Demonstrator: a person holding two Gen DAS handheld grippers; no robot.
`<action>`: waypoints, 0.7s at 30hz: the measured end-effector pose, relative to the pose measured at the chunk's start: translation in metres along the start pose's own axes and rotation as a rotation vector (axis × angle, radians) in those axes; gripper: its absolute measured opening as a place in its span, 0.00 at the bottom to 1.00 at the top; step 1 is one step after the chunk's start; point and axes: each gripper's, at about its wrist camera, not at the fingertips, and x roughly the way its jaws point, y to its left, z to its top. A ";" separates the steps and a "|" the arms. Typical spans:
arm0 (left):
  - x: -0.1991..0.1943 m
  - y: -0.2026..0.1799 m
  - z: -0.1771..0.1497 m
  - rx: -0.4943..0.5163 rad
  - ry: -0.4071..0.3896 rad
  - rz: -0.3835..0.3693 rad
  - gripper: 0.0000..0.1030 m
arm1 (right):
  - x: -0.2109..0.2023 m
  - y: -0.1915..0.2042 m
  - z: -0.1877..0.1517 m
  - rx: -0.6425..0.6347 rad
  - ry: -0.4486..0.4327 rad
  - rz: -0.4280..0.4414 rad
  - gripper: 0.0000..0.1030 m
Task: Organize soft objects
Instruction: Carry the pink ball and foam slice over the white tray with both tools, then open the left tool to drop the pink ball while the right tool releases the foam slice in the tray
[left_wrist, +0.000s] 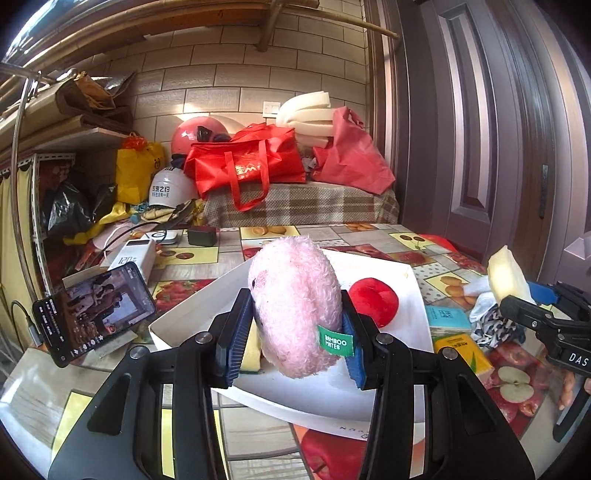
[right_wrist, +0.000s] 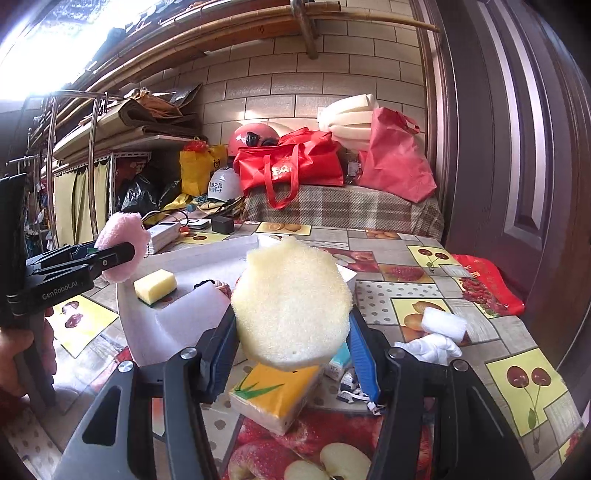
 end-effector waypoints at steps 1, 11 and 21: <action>0.003 0.003 0.001 -0.003 0.004 0.002 0.43 | 0.005 0.002 0.001 0.004 0.006 0.008 0.54; 0.048 0.011 0.012 0.018 0.062 -0.026 0.43 | 0.068 0.046 0.016 -0.052 0.115 0.131 0.54; 0.078 0.016 0.019 -0.004 0.118 -0.002 0.43 | 0.136 0.040 0.020 0.022 0.306 0.088 0.55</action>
